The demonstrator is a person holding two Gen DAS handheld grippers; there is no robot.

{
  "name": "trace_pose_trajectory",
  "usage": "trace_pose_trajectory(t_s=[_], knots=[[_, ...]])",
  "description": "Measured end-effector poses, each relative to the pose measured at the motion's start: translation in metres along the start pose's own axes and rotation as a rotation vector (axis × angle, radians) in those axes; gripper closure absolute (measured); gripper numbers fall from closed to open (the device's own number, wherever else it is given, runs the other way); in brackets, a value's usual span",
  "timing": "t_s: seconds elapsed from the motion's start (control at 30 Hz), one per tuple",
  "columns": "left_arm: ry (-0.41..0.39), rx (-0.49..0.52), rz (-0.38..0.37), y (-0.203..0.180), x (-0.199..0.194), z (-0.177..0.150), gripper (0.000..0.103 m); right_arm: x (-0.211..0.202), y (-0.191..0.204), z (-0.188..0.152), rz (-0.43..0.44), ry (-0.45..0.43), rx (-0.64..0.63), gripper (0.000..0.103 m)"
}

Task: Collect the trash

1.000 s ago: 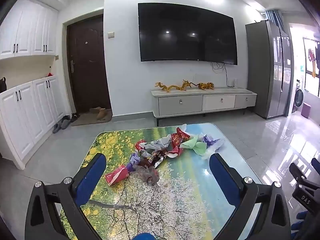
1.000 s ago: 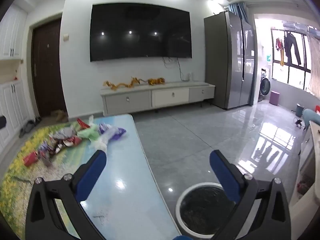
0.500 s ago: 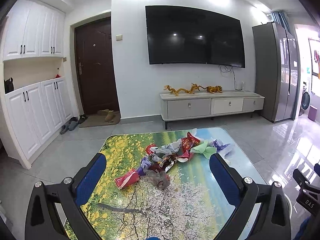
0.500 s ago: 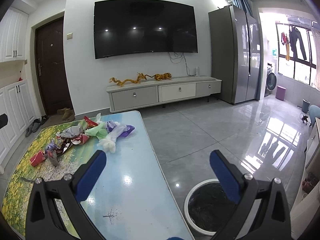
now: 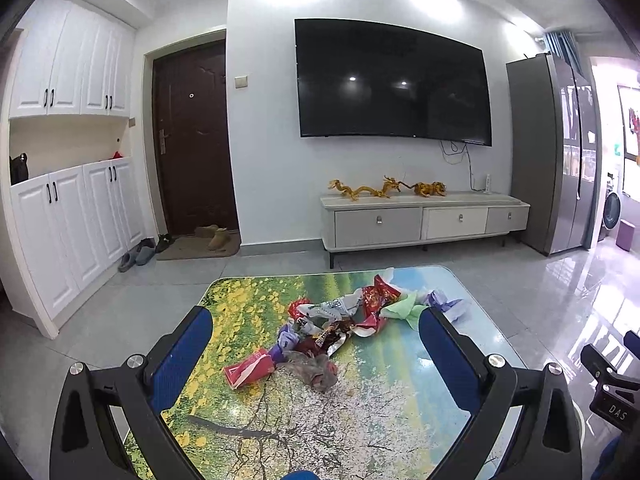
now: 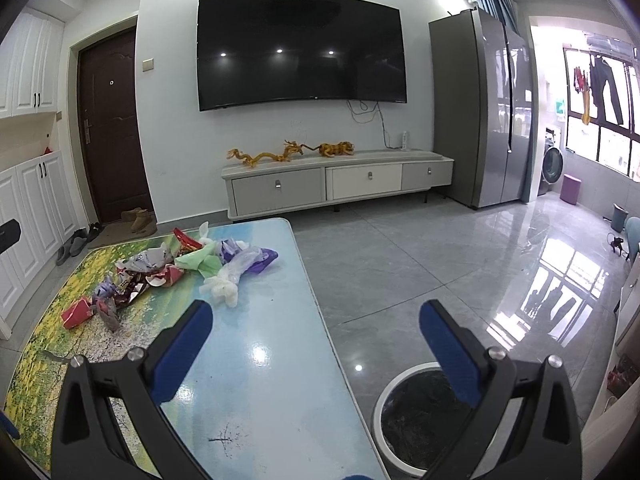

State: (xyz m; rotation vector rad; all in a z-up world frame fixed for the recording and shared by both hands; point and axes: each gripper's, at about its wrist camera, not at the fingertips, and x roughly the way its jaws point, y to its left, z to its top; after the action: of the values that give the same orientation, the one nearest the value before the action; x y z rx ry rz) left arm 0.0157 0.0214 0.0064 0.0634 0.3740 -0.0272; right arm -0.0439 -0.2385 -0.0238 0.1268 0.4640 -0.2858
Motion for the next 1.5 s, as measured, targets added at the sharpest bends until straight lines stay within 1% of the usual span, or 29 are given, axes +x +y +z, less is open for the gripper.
trace_pose_trajectory(t_s=[0.13, 0.3, 0.57, 0.93, 1.5], knots=[[0.029, 0.016, -0.016, -0.005, 0.004, 0.0, 0.0, 0.001, -0.004, -0.002, 0.005, -0.001, 0.009, 0.0], [0.023, 0.035, -0.037, -0.008, 0.001, 0.001, 0.0, 0.005, -0.004, -0.003, 0.014, 0.001, 0.002, 0.0], [0.046, 0.043, -0.054, -0.007, 0.004, 0.002, 0.0, 0.007, 0.005, -0.004, 0.044, -0.014, -0.02, 0.0], [0.05, 0.057, -0.047, -0.006, 0.007, 0.0, 0.0, 0.011, 0.017, -0.004, 0.063, 0.002, -0.045, 0.0], [0.057, 0.057, -0.052, -0.006, 0.005, -0.004, 0.0, 0.01, 0.02, -0.011, 0.068, 0.012, -0.039, 0.0]])
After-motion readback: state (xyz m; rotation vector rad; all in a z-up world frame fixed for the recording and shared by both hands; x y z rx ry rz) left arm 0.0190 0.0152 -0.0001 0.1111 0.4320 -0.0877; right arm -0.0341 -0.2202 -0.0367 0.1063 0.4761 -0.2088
